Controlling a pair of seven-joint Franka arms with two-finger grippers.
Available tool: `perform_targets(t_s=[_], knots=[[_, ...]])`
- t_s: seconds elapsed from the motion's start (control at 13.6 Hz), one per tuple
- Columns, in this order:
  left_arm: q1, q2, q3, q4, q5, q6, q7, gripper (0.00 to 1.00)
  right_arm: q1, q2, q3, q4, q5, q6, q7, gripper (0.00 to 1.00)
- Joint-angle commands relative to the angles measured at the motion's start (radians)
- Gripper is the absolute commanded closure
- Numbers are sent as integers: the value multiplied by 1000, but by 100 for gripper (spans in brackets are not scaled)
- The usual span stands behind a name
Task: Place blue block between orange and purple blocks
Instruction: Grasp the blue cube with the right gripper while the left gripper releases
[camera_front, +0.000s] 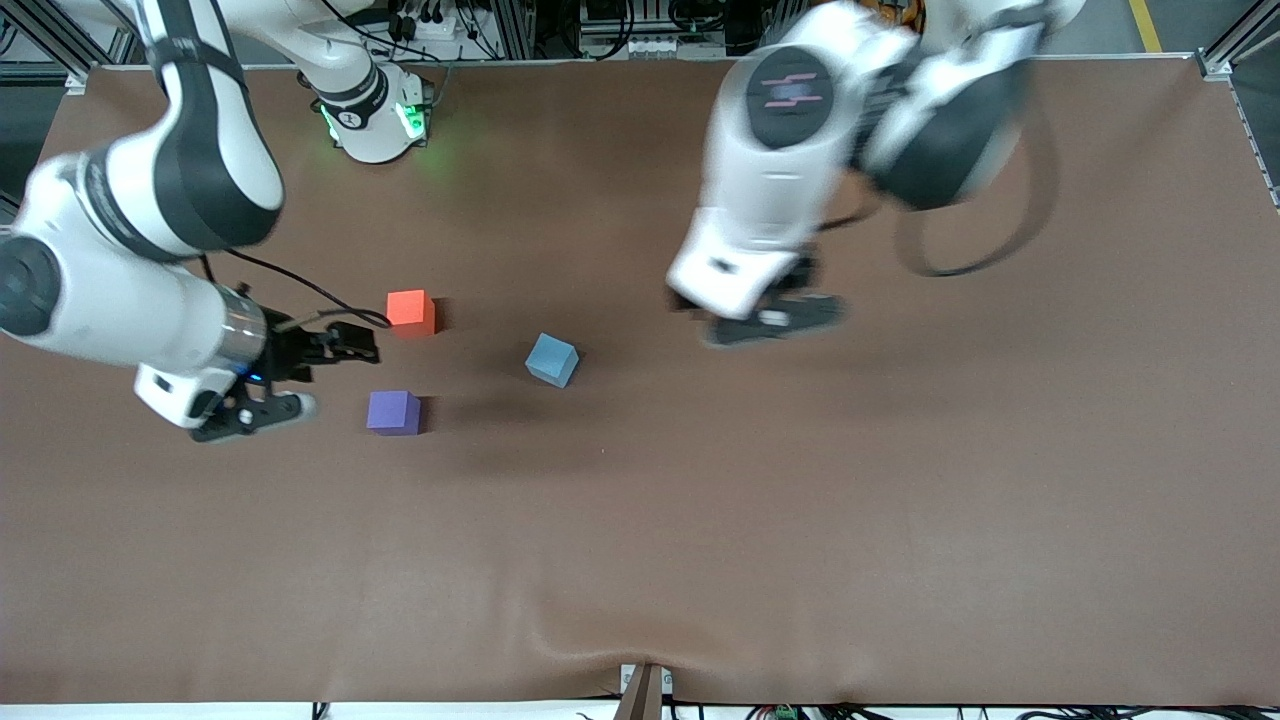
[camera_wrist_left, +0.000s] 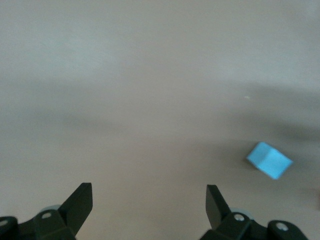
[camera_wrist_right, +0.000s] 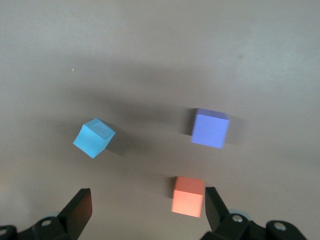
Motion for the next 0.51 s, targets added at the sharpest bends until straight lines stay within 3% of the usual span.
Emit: perform_targets(t_s=[0.0, 0.15, 0.44], knots=[[139, -110, -13, -87, 27, -53, 214, 0, 75, 95, -10, 19, 30, 72, 5, 0], [250, -202, -16, -163, 27, -50, 320, 0, 143, 149, -13, 13, 15, 201, 6, 0], [432, -365, -21, -318, 26, 4, 458, 0, 248, 186, -13, -11, -29, 234, 108, 0]])
